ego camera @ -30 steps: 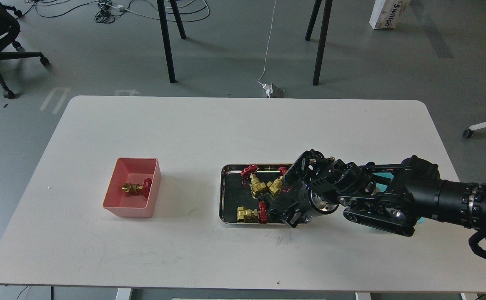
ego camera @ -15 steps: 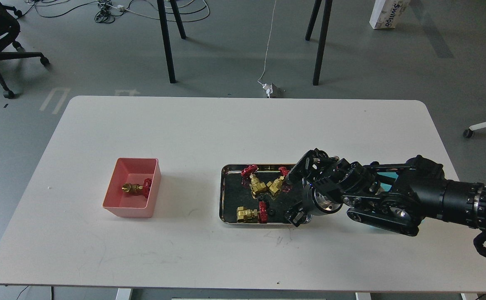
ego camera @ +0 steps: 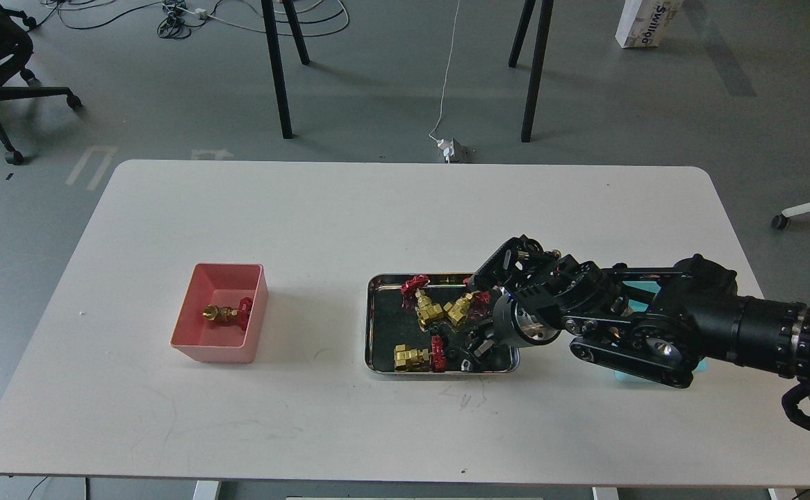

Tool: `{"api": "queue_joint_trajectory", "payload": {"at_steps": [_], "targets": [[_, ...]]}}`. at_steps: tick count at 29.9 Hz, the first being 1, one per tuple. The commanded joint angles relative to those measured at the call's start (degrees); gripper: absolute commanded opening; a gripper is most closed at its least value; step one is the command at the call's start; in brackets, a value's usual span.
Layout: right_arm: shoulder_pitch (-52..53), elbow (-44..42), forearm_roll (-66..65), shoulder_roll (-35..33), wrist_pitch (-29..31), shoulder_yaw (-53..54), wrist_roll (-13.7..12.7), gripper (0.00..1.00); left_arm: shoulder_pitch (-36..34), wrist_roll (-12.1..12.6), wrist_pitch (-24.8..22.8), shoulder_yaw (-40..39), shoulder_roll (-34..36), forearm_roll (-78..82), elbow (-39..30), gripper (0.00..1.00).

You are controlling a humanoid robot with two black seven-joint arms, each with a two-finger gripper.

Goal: Place valve in pink box and gear in blue box
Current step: 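Carry the fitting into the light blue box and release it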

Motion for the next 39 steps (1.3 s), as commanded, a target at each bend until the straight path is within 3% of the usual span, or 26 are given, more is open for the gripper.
{"api": "queue_joint_trajectory", "payload": {"at_steps": [1, 11, 15, 23, 31, 35, 39], "targets": [[0.9, 2.7, 1.0, -4.1, 0.0, 5.6, -0.1, 0.01, 0.1, 0.0, 0.0, 0.2, 0.1, 0.0, 0.0, 0.93], [-3.3, 13.9, 2.9, -31.8, 0.0, 8.5, 0.0, 0.01, 0.1, 0.0, 0.1, 0.1, 0.3, 0.0, 0.0, 0.93], [-7.1, 16.7, 3.8, -39.5, 0.0, 8.5, 0.0, 0.01, 0.0, -0.1, 0.1, -0.1, 0.3, 0.0, 0.0, 0.92], [-10.6, 16.6, 3.6, -41.5, 0.0, 8.6, 0.0, 0.01, 0.0, -0.2, 0.0, -0.3, 0.7, -0.1, 0.0, 0.92], [-10.8, 15.3, 3.8, -37.8, 0.0, 8.7, -0.4, 0.45, 0.0, -0.2, -0.1, -0.3, 1.4, -0.2, -0.1, 0.93], [-11.4, 15.4, 4.0, -37.7, 0.0, 8.7, -0.4, 0.57, 0.1, -0.1, -0.1, -0.1, 1.5, -0.2, -0.2, 0.93], [-11.4, 15.5, 5.3, -37.8, 0.0, 10.5, -0.4, 0.63, 0.1, -0.1, -0.1, 0.1, 1.8, -0.2, -0.2, 0.93]]}}
